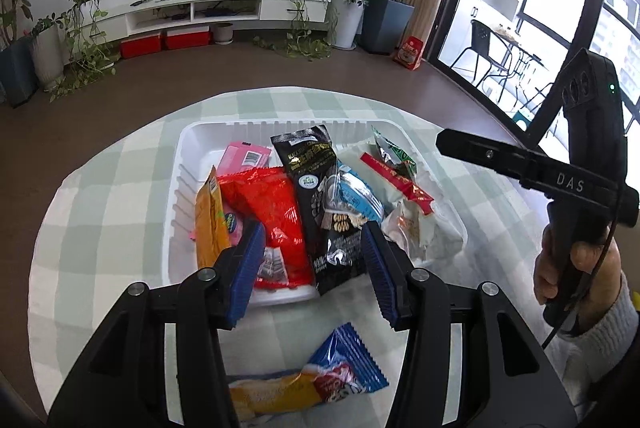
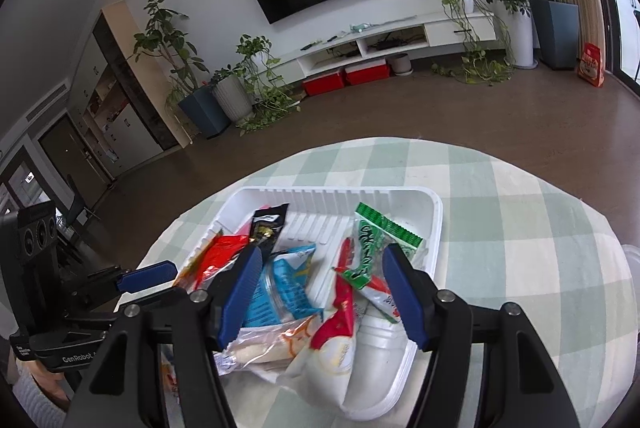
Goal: Organize snacks
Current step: 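Open both tools to drop the black and green packets into the tray, then move the left tool to the blue cake packet while the right tool approaches the gold pie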
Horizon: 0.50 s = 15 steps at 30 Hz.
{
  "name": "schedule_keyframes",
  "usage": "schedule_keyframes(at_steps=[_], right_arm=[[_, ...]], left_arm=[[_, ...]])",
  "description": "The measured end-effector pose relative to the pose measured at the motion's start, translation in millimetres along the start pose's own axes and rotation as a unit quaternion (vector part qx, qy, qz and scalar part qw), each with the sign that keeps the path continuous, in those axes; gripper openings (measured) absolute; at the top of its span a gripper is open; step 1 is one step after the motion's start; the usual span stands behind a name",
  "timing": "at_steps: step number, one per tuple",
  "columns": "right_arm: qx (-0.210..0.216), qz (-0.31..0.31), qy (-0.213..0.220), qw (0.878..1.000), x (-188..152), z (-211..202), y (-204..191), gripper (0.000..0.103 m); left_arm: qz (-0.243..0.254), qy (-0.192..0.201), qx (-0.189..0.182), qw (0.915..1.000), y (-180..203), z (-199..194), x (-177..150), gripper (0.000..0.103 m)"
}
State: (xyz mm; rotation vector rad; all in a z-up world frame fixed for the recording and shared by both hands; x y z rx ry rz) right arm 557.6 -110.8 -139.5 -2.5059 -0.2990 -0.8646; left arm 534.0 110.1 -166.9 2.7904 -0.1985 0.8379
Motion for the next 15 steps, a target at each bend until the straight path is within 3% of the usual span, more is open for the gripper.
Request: schedule_keyframes(at_steps=[6, 15], right_arm=[[0.008, -0.028, 0.011, 1.0, -15.1, -26.4, -28.3, 0.071], [0.026, -0.079, -0.023, 0.996, -95.6, -52.1, -78.2, 0.079]], left_arm=[[0.0, -0.006, 0.012, 0.9999, -11.4, -20.2, -41.1, 0.051], [-0.008, -0.026, 0.019, 0.9995, -25.6, -32.9, -100.6, 0.051]])
Point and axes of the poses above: each gripper's, at about its wrist camera, not at the fingertips, and z roughly the way its jaws point, y to its right, x to its top, the point moved 6 cm from there along z, roughly the way its jaws point, and after that the axes turned 10 degrees about -y, right-handed, at the moved point
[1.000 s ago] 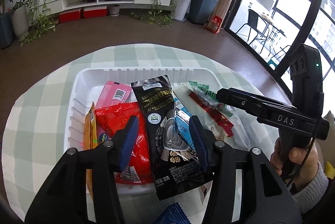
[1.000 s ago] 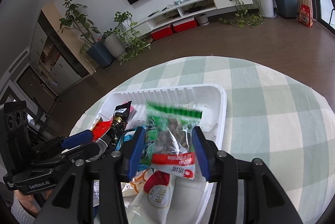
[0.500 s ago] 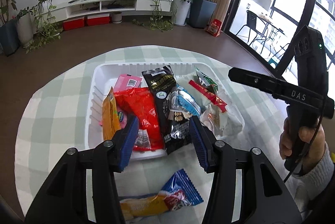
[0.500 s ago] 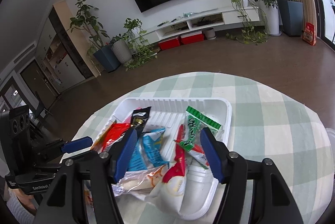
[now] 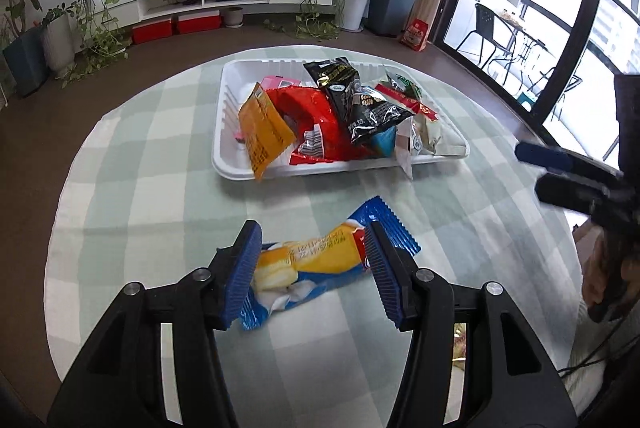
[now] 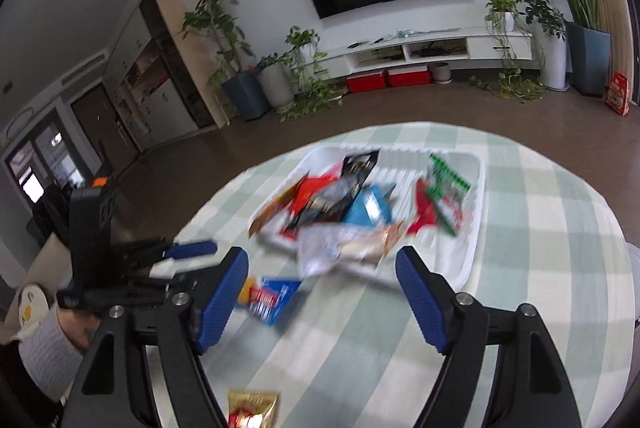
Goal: Organize snacks
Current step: 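Move the left tool to the blue cake packet while the right tool approaches the gold pie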
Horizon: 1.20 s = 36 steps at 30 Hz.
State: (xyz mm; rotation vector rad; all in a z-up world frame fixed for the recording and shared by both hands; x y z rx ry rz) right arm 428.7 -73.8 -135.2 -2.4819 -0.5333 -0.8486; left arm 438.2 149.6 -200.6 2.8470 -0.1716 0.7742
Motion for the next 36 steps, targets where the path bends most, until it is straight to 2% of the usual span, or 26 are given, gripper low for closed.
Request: schedule_keyframes(at_steps=[6, 12, 13, 24, 36], right_arm=[[0.005, -0.037, -0.081, 0.996, -73.4, 26.6, -43.4, 0.079], [-0.027, -0.067, -0.109, 0.991, -110.8, 37.8, -62.8, 0.079], [-0.027, -0.068, -0.11, 0.991, -114.1, 38.5, -63.7, 0.079], [-0.043, -0.096, -0.123, 0.987, -132.5, 44.1, -73.4, 0.079], [-0.032, -0.093, -0.133, 0.986, -137.5, 47.2, -76.0, 0.079]], left_arm=[[-0.008, 0.004, 0.003, 1.0, -5.7, -14.9, -18.4, 0.051], [0.004, 0.004, 0.01, 0.9999, -2.6, -23.5, -26.5, 0.053], [0.01, 0.003, 0.014, 0.9999, -1.7, -22.9, -28.2, 0.055], [0.062, -0.023, 0.034, 0.9972, 7.8, -10.7, -31.1, 0.056], [0.133, -0.06, 0.05, 0.988, 10.5, 18.3, -21.9, 0.056]])
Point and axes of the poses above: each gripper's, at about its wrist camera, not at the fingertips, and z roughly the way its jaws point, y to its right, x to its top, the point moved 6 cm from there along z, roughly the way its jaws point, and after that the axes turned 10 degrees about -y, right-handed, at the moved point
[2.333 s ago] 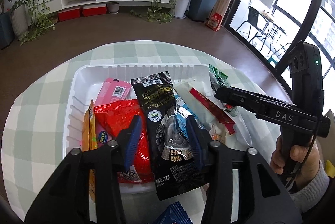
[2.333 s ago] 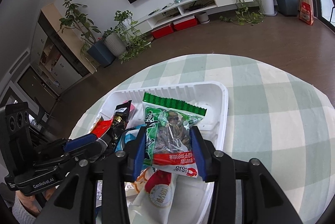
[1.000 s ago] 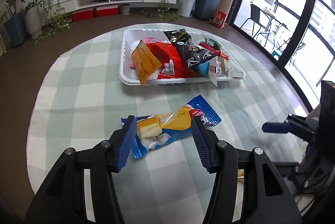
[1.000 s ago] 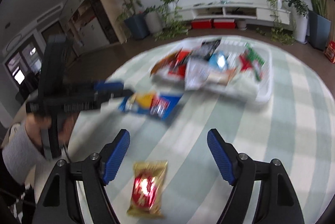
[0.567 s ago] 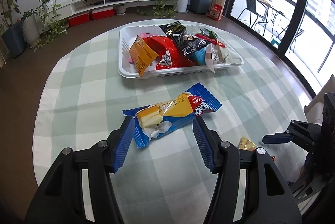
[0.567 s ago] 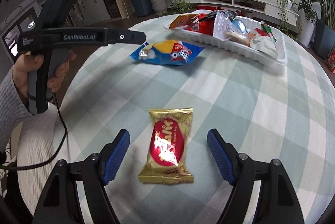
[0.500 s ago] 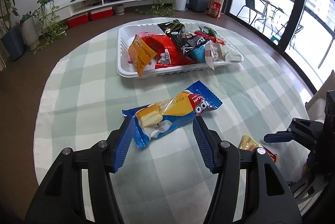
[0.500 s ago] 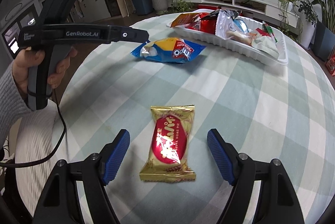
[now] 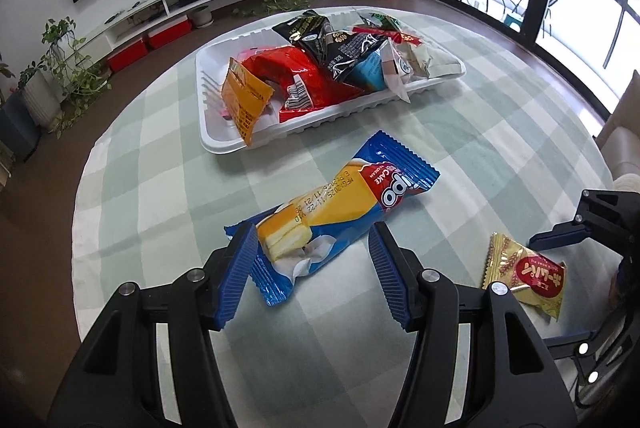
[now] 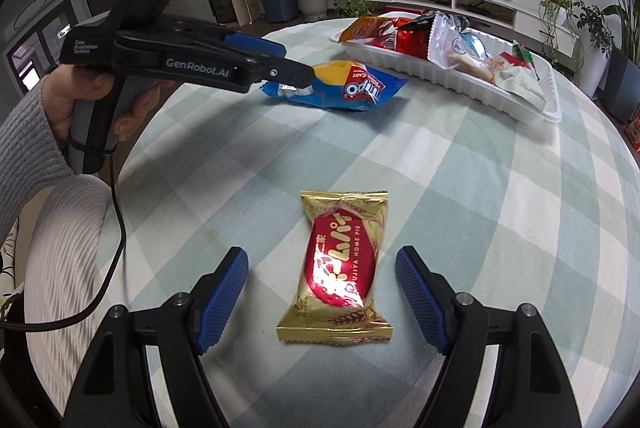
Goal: Organize snacks
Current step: 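Move the left tool to the blue cake packet while the right tool approaches the gold pie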
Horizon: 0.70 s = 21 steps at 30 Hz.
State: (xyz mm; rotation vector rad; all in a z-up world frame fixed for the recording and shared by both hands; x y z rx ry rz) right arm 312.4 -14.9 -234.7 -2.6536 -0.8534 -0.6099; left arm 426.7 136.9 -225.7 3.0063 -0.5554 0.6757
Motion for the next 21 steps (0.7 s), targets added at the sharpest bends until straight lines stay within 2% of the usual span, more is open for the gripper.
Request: schedule_keyframes(at_steps=[8, 15, 21], right_arm=[[0.003, 0.003, 0.001, 1.0, -0.5, -0.7, -0.4, 0.08], [0.004, 0.003, 0.001, 1.0, -0.6, -0.4, -1.8, 0.08], [0.008, 0.006, 0.001, 1.0, -1.0, -0.9, -0.9, 0.08]], left_arm=[[0.047, -0.037, -0.017, 0.9981, -1.8, 25.6, 8.3, 0.058], [0.041, -0.054, -0.031, 0.9972, -8.7, 37.5, 11.5, 0.059], [0.048, -0.069, -0.055, 0.9949, 2.8, 34.4, -1.3, 0.059]])
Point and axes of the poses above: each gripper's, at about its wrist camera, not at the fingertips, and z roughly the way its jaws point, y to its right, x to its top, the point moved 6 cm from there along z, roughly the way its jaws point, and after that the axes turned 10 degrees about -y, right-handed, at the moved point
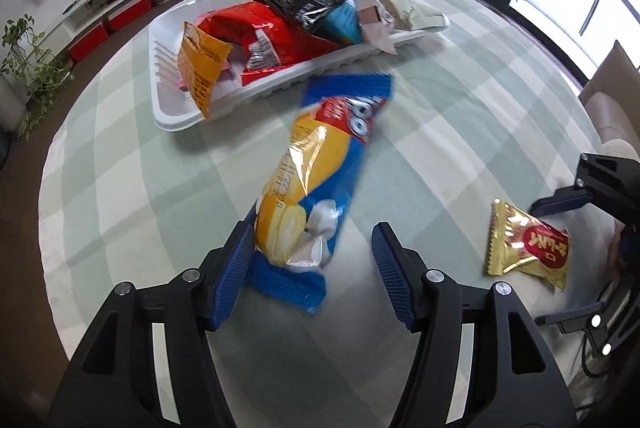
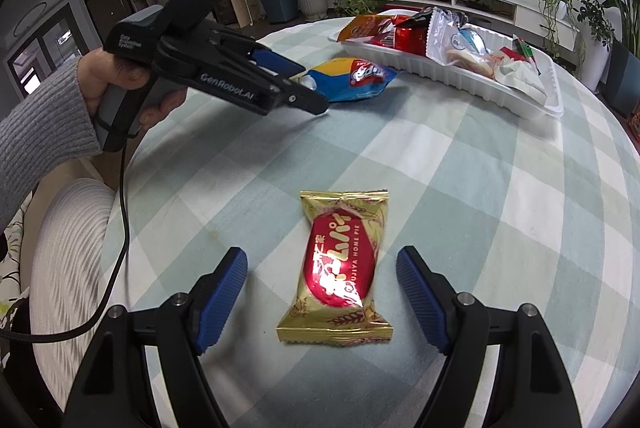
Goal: Organize snacks
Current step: 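Move the left tool to the blue cake packet while the right tool approaches the gold pie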
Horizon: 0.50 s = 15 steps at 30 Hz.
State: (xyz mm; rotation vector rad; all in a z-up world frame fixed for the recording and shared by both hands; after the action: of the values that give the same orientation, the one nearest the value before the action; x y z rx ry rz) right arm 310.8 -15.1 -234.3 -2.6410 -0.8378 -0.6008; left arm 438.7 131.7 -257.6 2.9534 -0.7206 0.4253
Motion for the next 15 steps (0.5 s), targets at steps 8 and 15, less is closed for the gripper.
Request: schedule_keyframes(at_steps=[8, 15], right_arm=[[-0.001, 0.002, -0.001, 1.0, 3.4, 1.4, 1.1, 0.08], [-0.009, -0.002, 0.0, 1.0, 3.8, 1.9, 2.3, 0.08]], left_arm=[[-0.004, 0.021, 0.031, 0.9993, 10.5, -17.6, -4.1, 0.059], [-0.03, 0.029, 0.042, 0.9982, -0.4, -13.5, 16.9, 0.059]])
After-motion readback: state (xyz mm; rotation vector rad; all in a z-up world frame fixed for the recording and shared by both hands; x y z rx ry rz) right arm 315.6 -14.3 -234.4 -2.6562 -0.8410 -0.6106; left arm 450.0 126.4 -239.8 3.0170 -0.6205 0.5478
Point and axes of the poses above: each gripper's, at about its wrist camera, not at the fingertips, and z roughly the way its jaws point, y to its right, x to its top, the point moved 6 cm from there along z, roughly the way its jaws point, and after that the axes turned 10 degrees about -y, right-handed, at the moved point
